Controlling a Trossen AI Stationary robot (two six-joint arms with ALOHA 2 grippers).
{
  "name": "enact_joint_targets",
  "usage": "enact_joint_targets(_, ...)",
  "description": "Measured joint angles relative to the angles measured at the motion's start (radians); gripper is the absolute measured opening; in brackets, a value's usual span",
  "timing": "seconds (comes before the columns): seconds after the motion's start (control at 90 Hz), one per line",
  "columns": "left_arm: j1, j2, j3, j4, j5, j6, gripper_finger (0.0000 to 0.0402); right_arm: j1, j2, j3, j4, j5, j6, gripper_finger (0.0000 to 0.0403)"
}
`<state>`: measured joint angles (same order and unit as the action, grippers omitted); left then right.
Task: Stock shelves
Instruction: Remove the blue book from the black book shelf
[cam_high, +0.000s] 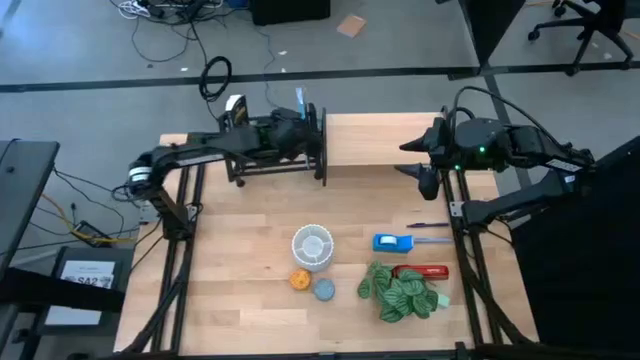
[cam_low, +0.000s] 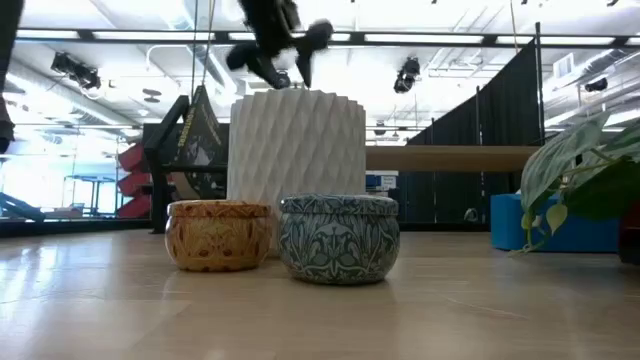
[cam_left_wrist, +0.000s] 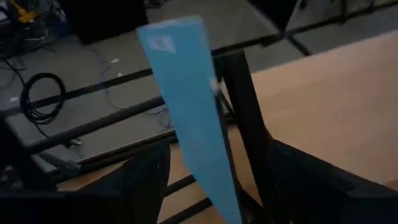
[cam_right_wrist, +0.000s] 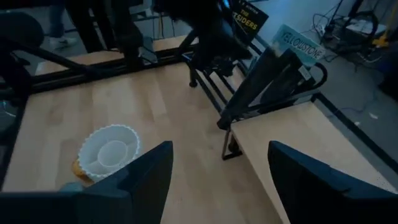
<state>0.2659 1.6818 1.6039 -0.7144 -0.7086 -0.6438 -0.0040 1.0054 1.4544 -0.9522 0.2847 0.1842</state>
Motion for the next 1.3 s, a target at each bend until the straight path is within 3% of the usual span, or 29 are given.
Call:
enact_joint_targets(0.233,0.030,0.070,0.000,0.035,0.000,-0.023,0.0205,0.004,-0.003,0.000,0.000,-0.001,0.067,0.0231)
enact_joint_targets(0.6,0.084,0.073,0.000,0.032,0.011,-0.015,0.0101,0.004,-0.003,0.000,0.001,0.000,0.088,0.0231)
enact_joint_targets(0.789,0.098,0.073,0.000,0.055,0.048,-0.012,0.0017,0.004,-0.003,0.000,0.019,0.000,0.088,0.0231)
enact_joint_targets(0.9,0.098,0.071,0.016,0.060,0.046,-0.006,0.0008,0.004,-0.003,0.000,0.041,0.000,0.088,0.0231)
enact_joint_targets(1.089,0.093,0.061,0.173,-0.012,0.006,0.165,0.0003,0.004,-0.003,0.000,0.042,0.000,0.085,0.0231)
enact_joint_targets(1.3,0.069,0.061,0.503,-0.227,-0.002,0.341,0.0002,0.004,-0.003,0.000,0.042,0.001,0.075,0.0231)
